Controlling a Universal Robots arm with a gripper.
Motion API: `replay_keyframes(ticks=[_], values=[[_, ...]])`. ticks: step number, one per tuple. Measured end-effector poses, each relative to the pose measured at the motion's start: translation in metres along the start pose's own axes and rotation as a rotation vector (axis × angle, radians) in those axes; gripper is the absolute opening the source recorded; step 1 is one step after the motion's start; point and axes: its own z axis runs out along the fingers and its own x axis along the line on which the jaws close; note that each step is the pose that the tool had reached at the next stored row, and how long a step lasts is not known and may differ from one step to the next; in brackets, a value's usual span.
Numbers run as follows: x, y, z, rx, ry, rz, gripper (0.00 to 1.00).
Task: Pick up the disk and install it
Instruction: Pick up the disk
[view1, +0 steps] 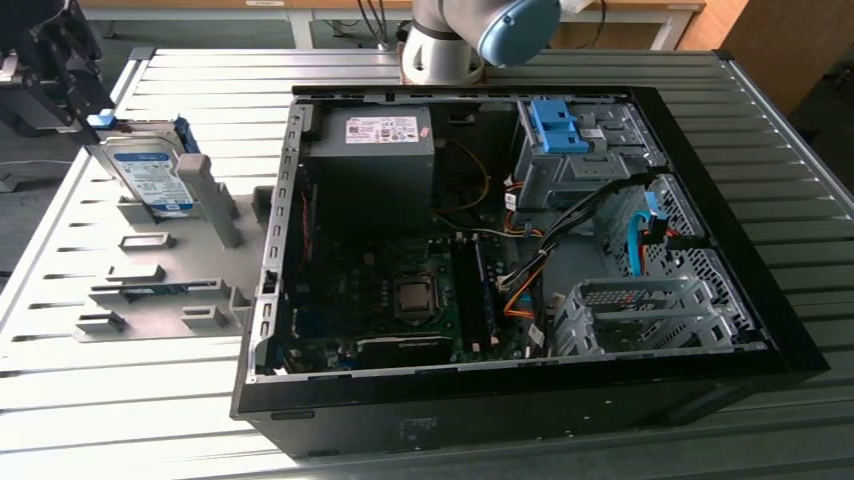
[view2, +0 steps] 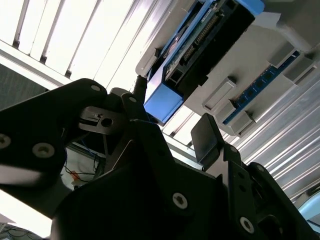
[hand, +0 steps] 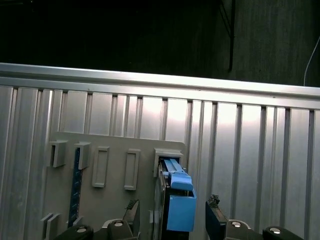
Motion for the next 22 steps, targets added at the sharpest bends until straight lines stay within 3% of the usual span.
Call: replay_keyframes(ticks=[12, 14, 15, 22], values=[[-0.0017, 0.0022, 0.0175, 0.0022, -0.002, 0.004, 0.63], [-0.0018, 0.0028, 0.0187, 0.002, -0.0019, 0.007, 0.62], [-0.0019, 0.0035, 0.0189, 0.0023, -0.002, 0.008, 0.55], [-0.0019, 0.0039, 0.0192, 0.0027, -0.0021, 0.012, 0.55]])
